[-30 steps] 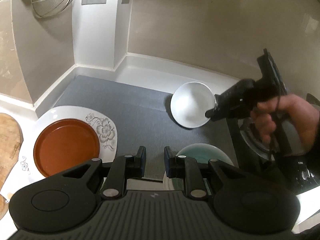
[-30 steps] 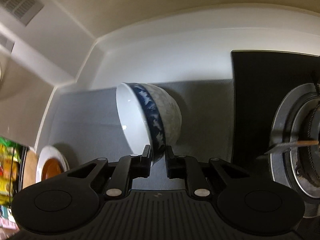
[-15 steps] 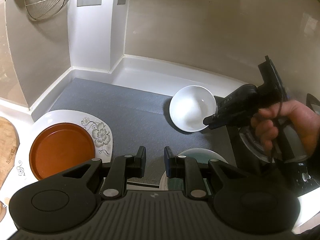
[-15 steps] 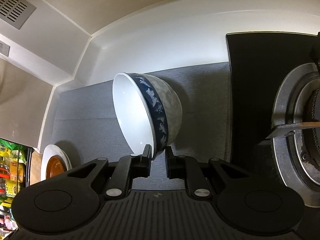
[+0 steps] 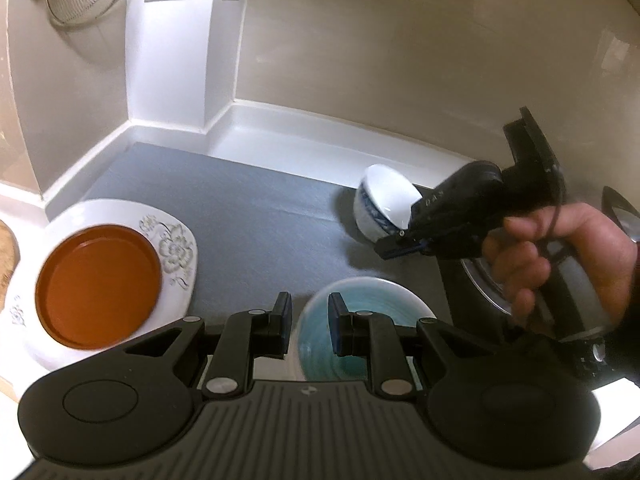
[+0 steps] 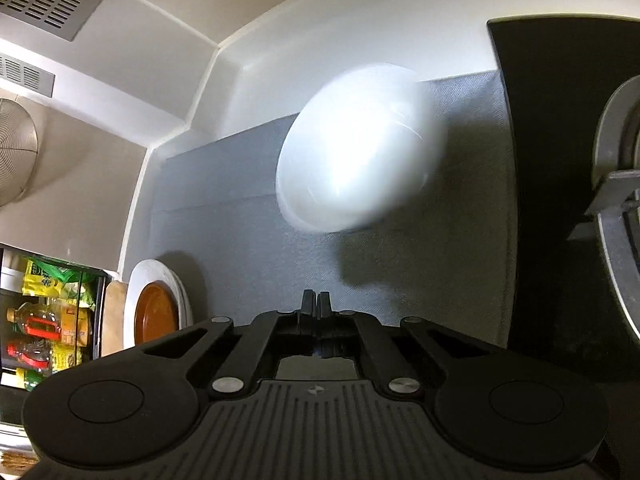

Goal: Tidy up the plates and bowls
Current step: 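Grasp the rim of the blue-patterned white bowl with the right gripper and lift it, then lower the blue-patterned bowl with the right gripper into the bowl stack held by the left gripper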

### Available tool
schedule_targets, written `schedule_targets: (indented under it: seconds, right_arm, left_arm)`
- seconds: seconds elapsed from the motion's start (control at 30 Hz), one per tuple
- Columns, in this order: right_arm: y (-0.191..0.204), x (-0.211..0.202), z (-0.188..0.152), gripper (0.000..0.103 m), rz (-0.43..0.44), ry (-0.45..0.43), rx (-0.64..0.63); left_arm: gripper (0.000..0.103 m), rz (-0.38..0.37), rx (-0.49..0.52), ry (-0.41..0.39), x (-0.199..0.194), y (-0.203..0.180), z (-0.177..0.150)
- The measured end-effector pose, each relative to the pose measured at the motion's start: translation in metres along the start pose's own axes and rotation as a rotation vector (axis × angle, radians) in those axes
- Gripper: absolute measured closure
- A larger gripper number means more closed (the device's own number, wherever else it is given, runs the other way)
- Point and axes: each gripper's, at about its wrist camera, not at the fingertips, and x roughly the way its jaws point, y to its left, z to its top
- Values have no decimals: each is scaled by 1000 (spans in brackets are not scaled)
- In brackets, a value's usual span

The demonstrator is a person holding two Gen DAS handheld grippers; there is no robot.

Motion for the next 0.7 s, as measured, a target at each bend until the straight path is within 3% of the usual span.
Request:
schedule_targets:
  seconds: [0.23,0.4,0.53,0.6,0.7]
  right_arm:
    - [-9,-5,-2,99,-25,-32,-14]
    - [-11,-22,-10,99,-11,-45,-58]
    - [-7,-48,-13,93,-42,-125,-132]
    - [-4,-67,-5,92,-88,-216,-217]
    - [-1,-72,5,74,-122,-257,-251]
  left_arm:
    - [81,-44,-6,-11,14,-11,-2]
    - [72,-51,-12,-40,32,-10,19]
    - [72,-55,-53,-41,57,-1,48]
    - [72,-48,-63,-31,74,0,64]
    - [72,-55,-75,-11,104,1,84]
